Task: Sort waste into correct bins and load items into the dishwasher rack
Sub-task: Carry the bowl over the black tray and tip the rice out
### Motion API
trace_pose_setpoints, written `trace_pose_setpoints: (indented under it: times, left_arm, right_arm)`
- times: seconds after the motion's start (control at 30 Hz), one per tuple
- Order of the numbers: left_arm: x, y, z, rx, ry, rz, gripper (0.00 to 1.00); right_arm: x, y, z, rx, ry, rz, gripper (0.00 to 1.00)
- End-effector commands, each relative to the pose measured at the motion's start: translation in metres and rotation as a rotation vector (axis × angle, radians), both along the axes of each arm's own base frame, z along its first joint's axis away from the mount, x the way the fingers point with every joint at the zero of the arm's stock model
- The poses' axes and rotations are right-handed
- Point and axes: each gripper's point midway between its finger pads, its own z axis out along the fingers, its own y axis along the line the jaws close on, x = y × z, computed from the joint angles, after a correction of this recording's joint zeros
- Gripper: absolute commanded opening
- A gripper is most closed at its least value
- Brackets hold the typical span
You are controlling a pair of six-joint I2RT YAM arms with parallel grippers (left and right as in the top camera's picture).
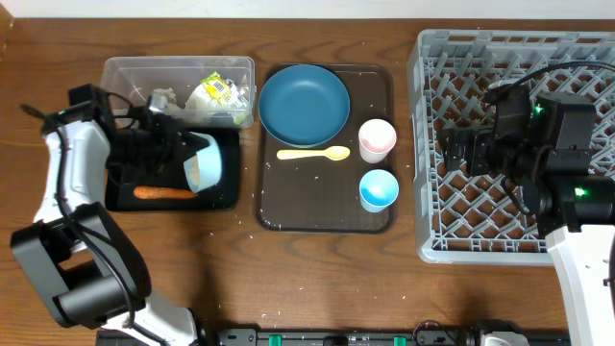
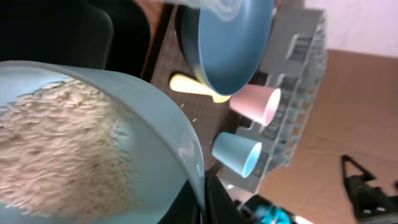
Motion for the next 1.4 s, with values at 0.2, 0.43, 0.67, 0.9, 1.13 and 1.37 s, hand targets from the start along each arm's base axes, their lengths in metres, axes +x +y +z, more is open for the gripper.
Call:
trace_pose_setpoints:
  times: [0.2,0.43,0.67,0.9,1.13,1.37]
  left_arm:
    - [0.011,0.008,-0.001,-0.276,-0.014,0.064,0.06]
    - [0.017,0.007,0.007,-0.374,-0.051,0.073,0.06]
    - [0.019,0.019,0.021,-0.448,-0.092,0.119,0.06]
    - [0.021,0.039,0.039,-0.541,-0.155,0.181,0.06]
    - [0.018,0.039,0.041,-0.568,-0.112,0.2,0.06]
    - [0.018,0.039,0.041,-0.581,-0.086,0.21,0.06]
  right_arm:
    - [0.001,0.007,0.006,0.015,-0.007,0.015,0.99]
    - [0.001,0.007,0.006,0.015,-0.007,0.015,0.99]
    - [0.0,0.007,0.005,0.015,-0.004,0.015,0.99]
    - [-0.001,0.007,0.005,0.015,0.0,0.015,0.99]
    - [-0.001,0.007,0.004,0.015,0.002,0.015,0.99]
    - [-0.001,0.007,0.005,0.015,0.0,0.015,0.99]
